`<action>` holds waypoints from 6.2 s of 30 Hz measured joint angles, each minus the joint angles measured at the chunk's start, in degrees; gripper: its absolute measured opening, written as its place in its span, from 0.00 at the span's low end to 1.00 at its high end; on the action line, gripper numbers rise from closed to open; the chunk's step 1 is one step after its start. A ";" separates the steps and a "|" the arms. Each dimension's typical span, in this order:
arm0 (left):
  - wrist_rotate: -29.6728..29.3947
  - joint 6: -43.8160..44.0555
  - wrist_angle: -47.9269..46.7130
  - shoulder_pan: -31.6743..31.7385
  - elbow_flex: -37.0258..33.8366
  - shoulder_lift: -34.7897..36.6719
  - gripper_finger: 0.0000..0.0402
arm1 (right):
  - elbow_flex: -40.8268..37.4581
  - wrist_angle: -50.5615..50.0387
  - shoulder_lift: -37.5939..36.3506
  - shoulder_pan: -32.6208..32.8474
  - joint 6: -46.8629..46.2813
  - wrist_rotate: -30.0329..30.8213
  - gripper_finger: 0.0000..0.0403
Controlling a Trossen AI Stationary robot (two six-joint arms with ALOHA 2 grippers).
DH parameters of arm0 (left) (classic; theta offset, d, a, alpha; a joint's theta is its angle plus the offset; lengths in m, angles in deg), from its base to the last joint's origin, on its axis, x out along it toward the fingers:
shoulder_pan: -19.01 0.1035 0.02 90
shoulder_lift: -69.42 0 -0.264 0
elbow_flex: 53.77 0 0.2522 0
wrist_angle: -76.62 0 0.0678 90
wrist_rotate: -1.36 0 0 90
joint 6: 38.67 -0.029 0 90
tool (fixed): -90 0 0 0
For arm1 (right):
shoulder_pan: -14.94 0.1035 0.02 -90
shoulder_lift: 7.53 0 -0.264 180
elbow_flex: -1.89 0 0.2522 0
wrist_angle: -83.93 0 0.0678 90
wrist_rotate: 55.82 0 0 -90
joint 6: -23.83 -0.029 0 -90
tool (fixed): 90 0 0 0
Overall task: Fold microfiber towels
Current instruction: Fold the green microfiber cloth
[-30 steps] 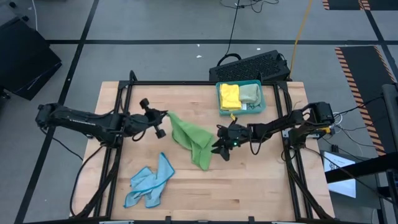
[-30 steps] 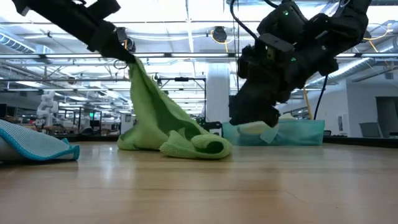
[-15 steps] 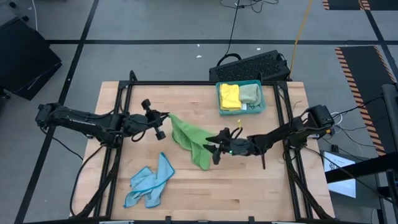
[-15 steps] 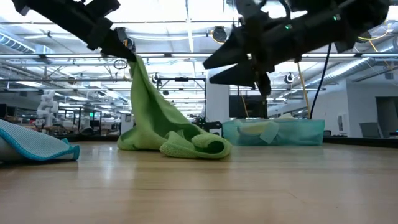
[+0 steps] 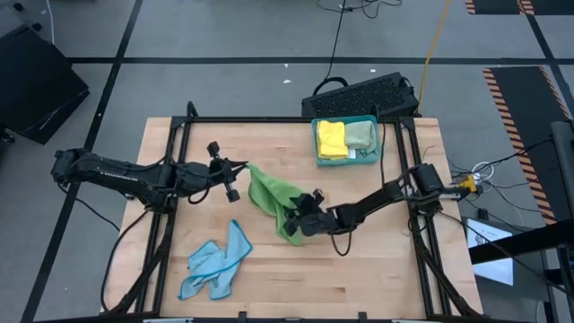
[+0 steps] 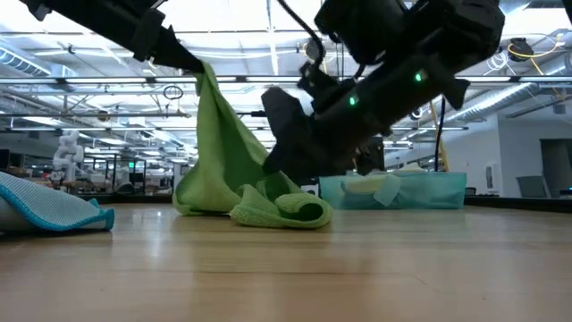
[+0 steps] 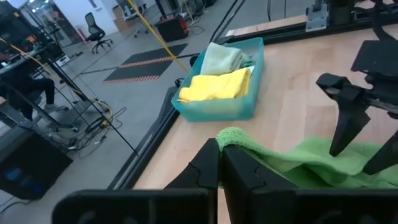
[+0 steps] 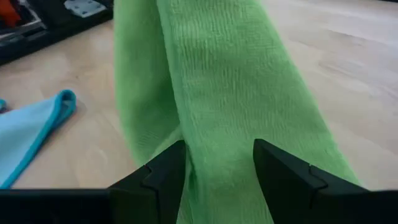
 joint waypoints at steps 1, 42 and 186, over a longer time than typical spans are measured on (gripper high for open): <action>0.00 0.09 -0.08 -0.02 0.00 0.00 0.03 | -0.02 0.00 0.37 0.04 -0.22 0.68 0.45; -1.22 -10.68 10.68 -7.45 0.00 15.54 0.01 | -0.02 -16.58 -46.93 -15.15 49.07 -15.84 0.01; 1.57 37.37 4.15 -26.70 -10.69 -9.44 0.03 | 3.89 -53.33 -3.39 34.60 0.43 8.55 0.32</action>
